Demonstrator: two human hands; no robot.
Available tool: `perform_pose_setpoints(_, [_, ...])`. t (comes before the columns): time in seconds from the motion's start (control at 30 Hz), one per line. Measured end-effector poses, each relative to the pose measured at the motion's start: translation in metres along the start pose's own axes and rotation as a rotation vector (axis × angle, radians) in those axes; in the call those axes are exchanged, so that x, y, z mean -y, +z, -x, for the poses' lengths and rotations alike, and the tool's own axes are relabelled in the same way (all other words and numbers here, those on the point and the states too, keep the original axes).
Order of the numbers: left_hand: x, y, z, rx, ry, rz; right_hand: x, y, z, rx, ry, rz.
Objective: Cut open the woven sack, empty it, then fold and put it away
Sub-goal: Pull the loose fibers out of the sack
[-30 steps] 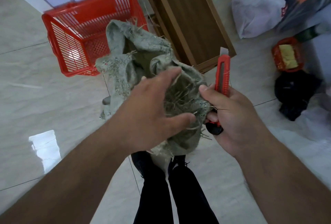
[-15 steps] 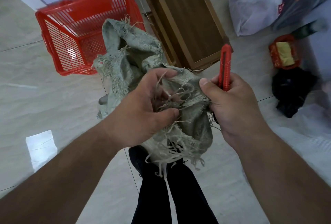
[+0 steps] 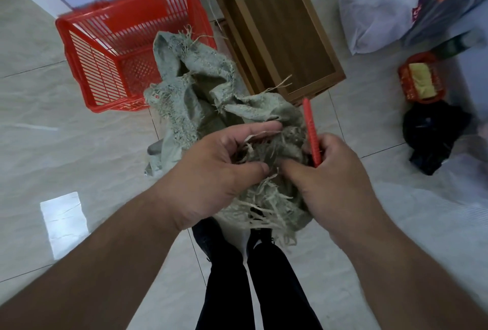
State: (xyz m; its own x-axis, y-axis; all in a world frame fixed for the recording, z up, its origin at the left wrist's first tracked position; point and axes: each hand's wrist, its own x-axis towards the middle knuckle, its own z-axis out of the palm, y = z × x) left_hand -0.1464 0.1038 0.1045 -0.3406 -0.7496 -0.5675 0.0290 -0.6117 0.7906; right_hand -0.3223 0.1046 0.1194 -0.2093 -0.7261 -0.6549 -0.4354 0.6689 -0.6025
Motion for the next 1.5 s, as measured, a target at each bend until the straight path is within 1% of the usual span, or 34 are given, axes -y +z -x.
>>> perform_pose_setpoints(0.1, [0.003,-0.005,-0.001,0.043,-0.010,0.056,0.001,-0.009,-0.011,-0.097,-0.069,0.072])
perform_pose_setpoints(0.23, [0.002,-0.009,-0.004,0.096,-0.006,0.107,0.004,-0.013,-0.019,-0.092,-0.145,0.113])
perform_pose_setpoints(0.47, [0.011,-0.009,-0.007,-0.102,0.080,0.065,0.005,-0.021,-0.021,-0.093,-0.160,0.105])
perform_pose_setpoints(0.57, [0.012,-0.009,-0.006,-0.136,0.117,0.065,0.006,-0.022,-0.021,-0.073,-0.157,0.096])
perform_pose_setpoints(0.7, [0.013,-0.009,-0.007,-0.136,0.182,-0.012,0.006,-0.022,-0.024,-0.046,-0.145,0.110])
perform_pose_setpoints(0.8, [0.009,-0.008,-0.007,-0.047,0.223,-0.132,0.007,-0.022,-0.026,-0.039,-0.142,0.159])
perform_pose_setpoints(0.9, [0.005,-0.011,-0.007,0.014,0.182,-0.234,0.010,-0.023,-0.026,-0.022,-0.141,0.188])
perform_pose_setpoints(1.0, [0.001,-0.012,-0.008,0.027,0.093,-0.316,0.014,-0.023,-0.027,0.009,-0.148,0.214])
perform_pose_setpoints(1.07, [0.000,-0.012,-0.009,0.019,0.037,-0.270,0.015,-0.023,-0.026,0.025,-0.147,0.230])
perform_pose_setpoints(1.13, [-0.002,-0.010,-0.008,0.024,-0.008,-0.158,0.015,-0.025,-0.024,0.052,-0.123,0.226])
perform_pose_setpoints(1.2, [-0.003,-0.009,-0.009,0.015,-0.026,-0.118,0.013,-0.031,-0.018,0.094,-0.097,0.216])
perform_pose_setpoints(1.23, [-0.003,-0.009,-0.010,0.011,-0.023,-0.114,0.011,-0.037,-0.014,0.090,-0.112,0.233])
perform_pose_setpoints(1.3, [-0.001,-0.009,-0.010,0.015,-0.021,-0.107,0.009,-0.051,0.001,0.065,-0.203,0.228])
perform_pose_setpoints(1.37, [0.001,-0.008,-0.011,0.013,-0.024,-0.112,0.011,-0.063,0.022,0.089,-0.304,0.119])
perform_pose_setpoints(1.4, [0.002,-0.008,-0.011,0.011,-0.024,-0.117,0.012,-0.066,0.031,0.126,-0.339,0.102])
perform_pose_setpoints(1.43, [0.002,-0.008,-0.012,0.015,-0.023,-0.122,0.013,-0.066,0.039,0.174,-0.369,0.137])
perform_pose_setpoints(1.5, [0.002,-0.009,-0.013,0.018,-0.018,-0.118,0.012,-0.062,0.044,0.237,-0.422,0.317])
